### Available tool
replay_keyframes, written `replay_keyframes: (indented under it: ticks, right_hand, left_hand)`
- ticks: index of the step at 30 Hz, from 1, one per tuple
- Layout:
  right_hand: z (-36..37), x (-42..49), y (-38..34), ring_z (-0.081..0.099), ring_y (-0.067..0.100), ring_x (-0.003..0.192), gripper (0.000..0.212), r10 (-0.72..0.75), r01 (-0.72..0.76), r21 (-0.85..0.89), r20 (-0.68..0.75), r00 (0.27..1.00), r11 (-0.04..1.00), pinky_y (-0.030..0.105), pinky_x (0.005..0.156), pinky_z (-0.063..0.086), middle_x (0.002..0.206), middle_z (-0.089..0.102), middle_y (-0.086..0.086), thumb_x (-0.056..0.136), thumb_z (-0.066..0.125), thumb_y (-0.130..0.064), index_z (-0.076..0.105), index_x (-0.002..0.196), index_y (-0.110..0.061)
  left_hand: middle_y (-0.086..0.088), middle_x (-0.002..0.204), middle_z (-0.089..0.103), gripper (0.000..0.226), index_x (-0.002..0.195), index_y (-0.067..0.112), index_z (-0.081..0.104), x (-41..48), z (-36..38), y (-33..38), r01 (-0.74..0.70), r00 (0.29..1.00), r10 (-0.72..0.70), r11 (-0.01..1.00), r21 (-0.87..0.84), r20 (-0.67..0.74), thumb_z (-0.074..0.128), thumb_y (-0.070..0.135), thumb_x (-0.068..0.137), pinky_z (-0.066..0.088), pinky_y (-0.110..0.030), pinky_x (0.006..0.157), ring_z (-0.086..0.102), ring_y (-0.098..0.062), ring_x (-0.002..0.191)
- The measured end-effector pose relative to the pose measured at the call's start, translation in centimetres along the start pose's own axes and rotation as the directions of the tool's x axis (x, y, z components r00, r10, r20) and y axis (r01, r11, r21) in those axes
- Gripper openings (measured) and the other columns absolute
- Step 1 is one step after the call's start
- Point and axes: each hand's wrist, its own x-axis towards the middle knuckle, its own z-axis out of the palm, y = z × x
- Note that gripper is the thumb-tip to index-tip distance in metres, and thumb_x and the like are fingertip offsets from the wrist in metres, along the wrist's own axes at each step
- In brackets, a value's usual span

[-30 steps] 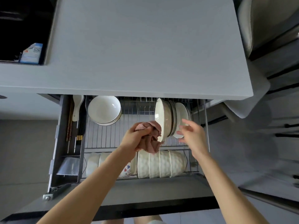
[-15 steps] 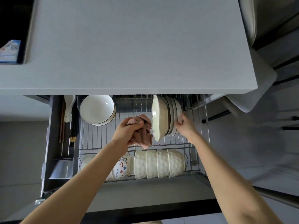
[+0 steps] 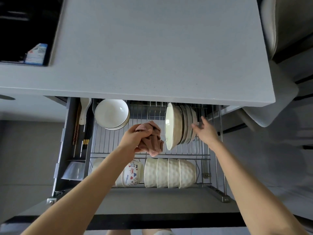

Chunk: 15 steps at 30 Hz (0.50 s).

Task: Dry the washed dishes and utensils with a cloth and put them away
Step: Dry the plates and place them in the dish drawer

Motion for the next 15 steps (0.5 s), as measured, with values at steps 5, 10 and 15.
replay_keyframes:
  ticks: [5,10,15]
  right_hand:
    - [0.9,-7.6,-7.7,0.062,0.019,0.108,0.046,-0.306,0.297,-0.086,-0.131,0.943,0.951,0.021,0.077,0.047,0.133,0.058,0.007,0.097,0.051,-0.035,0.046,0.138,-0.015]
    - [6.2,-16.0,-17.8,0.028,0.007,0.139,0.092,-0.667,0.69,-0.001,0.252,0.701,0.724,0.027,0.11,0.03,0.155,0.025,-0.009,0.08,0.068,-0.05,0.014,0.152,-0.031]
    - [14.0,-22.4,-26.0,0.038,0.016,0.135,0.108,-0.749,0.797,0.072,0.401,0.527,0.599,0.038,0.107,0.039,0.151,0.034,0.0,0.071,0.08,-0.039,0.01,0.152,-0.033]
  left_hand:
    - [-0.01,0.1,0.067,0.022,0.104,0.017,0.062,-3.2,-2.6,1.2,-0.059,0.998,0.056,0.995,-0.084,-0.028,0.066,0.007,0.084,0.057,-0.032,0.058,0.066,-0.023,0.089]
    - [-0.013,0.102,0.069,0.032,0.111,0.018,0.064,-8.6,-8.4,2.8,-0.235,0.968,0.222,0.965,-0.115,-0.113,0.07,0.009,0.081,0.056,-0.03,0.059,0.069,-0.026,0.085]
    - [-0.012,0.094,0.071,0.041,0.103,0.019,0.063,-16.1,-18.1,3.8,-0.43,0.89,0.384,0.887,-0.17,-0.247,0.076,-0.001,0.07,0.058,-0.03,0.062,0.07,-0.021,0.077]
